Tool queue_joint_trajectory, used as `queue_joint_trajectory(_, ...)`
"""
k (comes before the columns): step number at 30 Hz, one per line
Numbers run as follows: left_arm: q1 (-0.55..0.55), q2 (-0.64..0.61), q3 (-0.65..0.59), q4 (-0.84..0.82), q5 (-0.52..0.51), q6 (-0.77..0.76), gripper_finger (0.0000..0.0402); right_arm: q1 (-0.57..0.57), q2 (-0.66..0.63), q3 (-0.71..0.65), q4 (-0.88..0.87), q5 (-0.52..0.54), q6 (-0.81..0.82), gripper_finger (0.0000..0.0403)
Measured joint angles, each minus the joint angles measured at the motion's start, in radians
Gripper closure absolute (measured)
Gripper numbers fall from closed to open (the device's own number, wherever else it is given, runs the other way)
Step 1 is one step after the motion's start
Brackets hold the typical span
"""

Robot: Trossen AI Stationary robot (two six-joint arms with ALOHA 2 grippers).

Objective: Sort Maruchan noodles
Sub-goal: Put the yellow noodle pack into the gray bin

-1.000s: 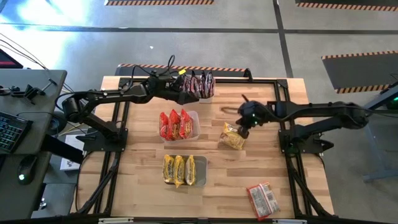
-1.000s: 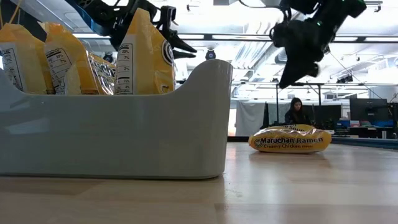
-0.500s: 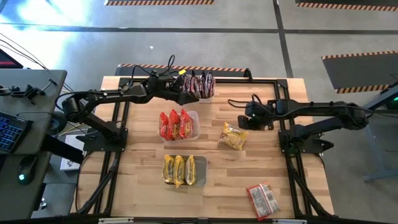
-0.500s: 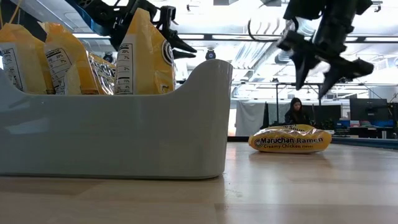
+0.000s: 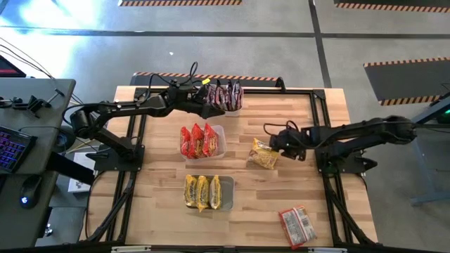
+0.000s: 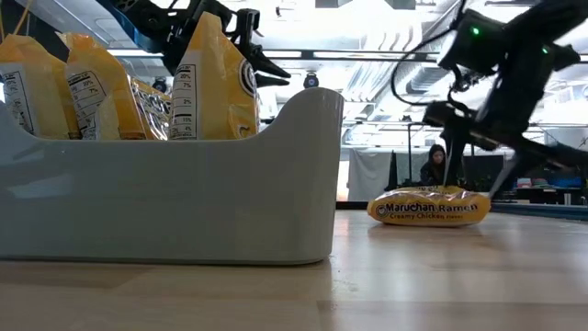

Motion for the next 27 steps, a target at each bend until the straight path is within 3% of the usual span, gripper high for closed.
queue_joint_trajectory(4, 0.001, 0.000, 0.000, 0.000, 0.000, -0.003, 0.0364, 0.005, 0.000, -0.064, 0.068, 0.029, 0.077, 0.0162)
queue_joint_trajectory(10, 0.002, 0.000, 0.000, 0.000, -0.001, -0.002, 0.0364, 0.005, 0.000, -0.113, 0.209, 0.088, 0.069, 0.0162)
queue_joint_trajectory(20, 0.002, 0.000, 0.000, 0.000, -0.032, -0.002, 0.0364, 0.005, 0.024, -0.113, 0.259, 0.165, -0.036, 0.0162)
queue_joint_trajectory(27, 0.003, 0.000, 0.000, 0.000, -0.012, -0.045, 0.0364, 0.004, 0.129, -0.113, 0.363, 0.119, -0.193, 0.0174)
